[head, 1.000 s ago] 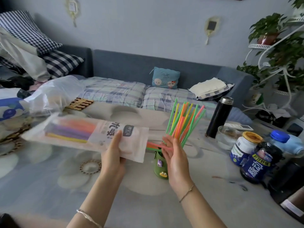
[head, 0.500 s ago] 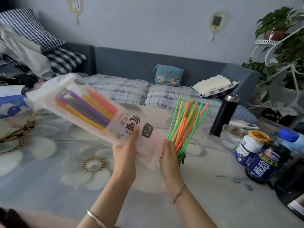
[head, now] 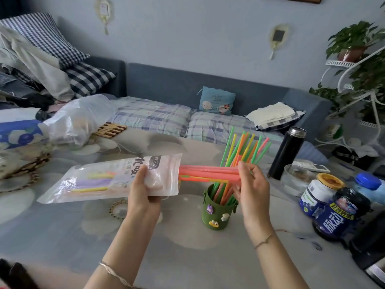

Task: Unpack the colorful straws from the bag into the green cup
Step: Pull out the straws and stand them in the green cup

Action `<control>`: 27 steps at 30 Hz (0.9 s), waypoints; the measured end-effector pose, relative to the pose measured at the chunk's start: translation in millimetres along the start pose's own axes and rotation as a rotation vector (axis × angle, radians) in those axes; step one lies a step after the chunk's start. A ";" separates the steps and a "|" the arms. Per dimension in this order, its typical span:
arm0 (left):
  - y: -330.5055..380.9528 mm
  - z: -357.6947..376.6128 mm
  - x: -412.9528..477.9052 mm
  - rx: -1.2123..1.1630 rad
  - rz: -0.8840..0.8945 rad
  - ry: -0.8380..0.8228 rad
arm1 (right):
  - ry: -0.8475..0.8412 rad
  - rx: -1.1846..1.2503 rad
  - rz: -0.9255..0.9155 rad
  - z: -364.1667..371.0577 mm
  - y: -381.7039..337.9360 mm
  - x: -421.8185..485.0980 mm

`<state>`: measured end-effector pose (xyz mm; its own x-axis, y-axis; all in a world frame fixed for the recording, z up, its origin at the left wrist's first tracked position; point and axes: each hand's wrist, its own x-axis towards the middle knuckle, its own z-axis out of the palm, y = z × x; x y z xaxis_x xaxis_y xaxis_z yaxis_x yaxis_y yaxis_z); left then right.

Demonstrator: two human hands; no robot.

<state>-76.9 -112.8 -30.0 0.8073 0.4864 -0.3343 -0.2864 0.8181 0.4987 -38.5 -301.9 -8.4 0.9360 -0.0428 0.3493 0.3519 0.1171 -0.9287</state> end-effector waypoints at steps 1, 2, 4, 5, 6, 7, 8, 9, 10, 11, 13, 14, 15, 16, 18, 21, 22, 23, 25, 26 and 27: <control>-2.1 0.5 -0.4 -0.006 -0.003 0.006 | -0.012 0.071 0.042 1.7 -2.8 -1.7; -5.2 1.3 -1.7 -0.007 -0.003 0.014 | -0.034 0.143 0.089 4.8 -3.1 -3.5; -12.6 3.9 -4.4 0.006 -0.020 0.024 | -0.084 0.187 0.154 13.7 -2.1 -8.5; -16.0 4.4 -5.8 0.008 -0.035 0.013 | -0.106 0.163 0.164 18.1 -1.0 -10.6; -19.0 5.0 -7.4 0.004 -0.051 -0.002 | -0.117 0.137 0.162 21.4 0.3 -11.3; -21.2 5.4 -8.1 -0.004 -0.065 -0.013 | -0.111 0.117 0.160 23.8 -0.5 -10.8; -22.4 5.7 -8.4 -0.018 -0.070 -0.020 | -0.093 0.117 0.158 23.7 -1.0 -8.9; -22.4 5.9 -8.1 -0.036 -0.067 -0.024 | -0.072 0.132 0.159 22.3 -2.9 -6.5; -21.4 6.5 -8.1 -0.062 -0.062 -0.027 | -0.048 0.158 0.153 19.5 -4.7 -3.6; -19.9 6.6 -6.8 -0.083 -0.058 -0.024 | -0.016 0.194 0.151 16.8 -7.6 -1.3; -17.1 7.2 -6.0 -0.101 -0.059 -0.015 | 0.051 0.259 0.149 12.3 -9.4 2.2; -17.1 7.7 -6.9 -0.101 -0.066 -0.018 | 0.059 0.248 0.144 11.9 -8.8 2.9; -18.6 8.2 -7.6 -0.092 -0.076 -0.033 | 0.033 0.210 0.141 14.1 -10.1 1.5; -21.0 9.1 -8.8 -0.079 -0.088 -0.048 | -0.018 0.158 0.129 17.6 -8.6 0.5; -28.4 10.7 -12.6 -0.063 -0.119 -0.084 | -0.105 0.053 0.108 26.2 -6.2 -2.1; -35.1 9.2 -11.0 -0.062 -0.148 -0.115 | -0.090 -0.025 0.066 29.3 -6.3 4.4; -34.7 8.4 -10.4 -0.074 -0.158 -0.119 | -0.072 -0.027 0.048 26.2 -7.8 9.3; -33.7 7.4 -9.0 -0.088 -0.165 -0.123 | -0.052 -0.020 0.036 21.9 -12.5 14.4; -29.6 4.8 -5.6 -0.104 -0.171 -0.103 | -0.010 -0.015 0.005 7.7 -23.1 27.9; -27.3 3.0 -3.9 -0.111 -0.173 -0.085 | 0.010 -0.024 -0.019 -0.9 -28.8 36.0; -25.6 1.5 -1.9 -0.113 -0.176 -0.069 | 0.031 -0.040 -0.046 -9.9 -35.8 44.1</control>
<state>-70.4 -135.1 -41.0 0.8821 0.3142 -0.3511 -0.1910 0.9196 0.3432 -9.8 -317.7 39.0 0.9183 -0.0775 0.3883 0.3937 0.0743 -0.9162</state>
